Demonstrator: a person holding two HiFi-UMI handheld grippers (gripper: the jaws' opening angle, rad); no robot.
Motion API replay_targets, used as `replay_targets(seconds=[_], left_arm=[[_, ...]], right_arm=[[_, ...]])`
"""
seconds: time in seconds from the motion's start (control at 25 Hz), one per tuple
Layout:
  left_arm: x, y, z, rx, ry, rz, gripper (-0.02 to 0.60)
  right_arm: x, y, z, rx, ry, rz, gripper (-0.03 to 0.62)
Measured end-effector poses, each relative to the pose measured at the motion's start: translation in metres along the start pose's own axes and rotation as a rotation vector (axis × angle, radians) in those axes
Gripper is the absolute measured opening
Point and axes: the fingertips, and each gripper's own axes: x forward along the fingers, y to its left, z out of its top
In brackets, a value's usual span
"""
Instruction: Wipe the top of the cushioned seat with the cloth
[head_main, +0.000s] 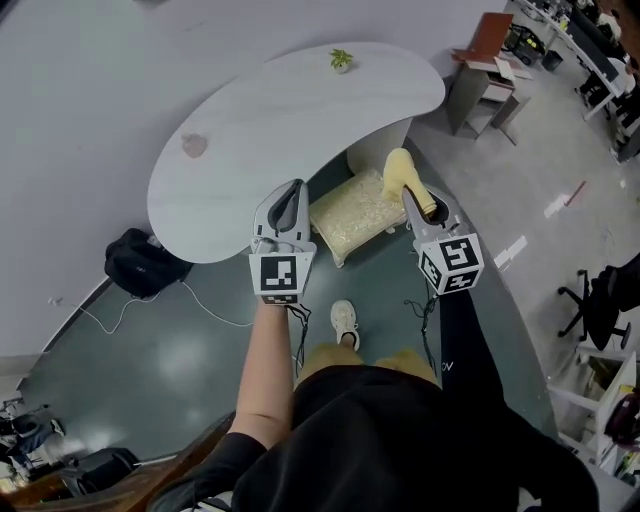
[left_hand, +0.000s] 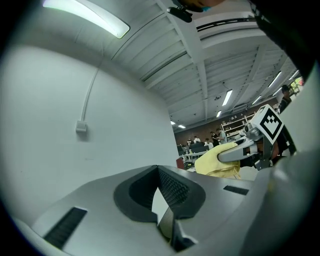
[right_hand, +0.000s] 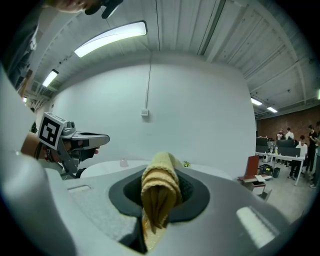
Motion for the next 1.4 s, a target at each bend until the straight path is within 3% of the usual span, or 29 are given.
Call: replay_targets(seconds=[0.56, 1.0, 1.24, 1.4], left_arm=[[0.035, 0.015, -0.1, -0.071, 0.137, 0.065, 0.008], [0.069, 0.002, -0.151, -0.108, 0.23, 0.223, 0.008], [0.077, -0.009, -0.222, -0.179, 0.327, 0.319, 0.008], [0.072, -0.018, -0.274, -0.231, 0.379, 0.333, 0.008]], right_arm=[[0.088, 0.009, -0.1, 0.042, 0.188, 0.19, 0.058], [0.155, 0.017, -0.183, 0.107, 0.343, 0.513, 0.058], [0.183, 0.031, -0.261, 0.138, 0.476, 0.674, 0.058], [0.199, 0.046, -0.317, 0.168, 0.54, 0.706, 0.058]])
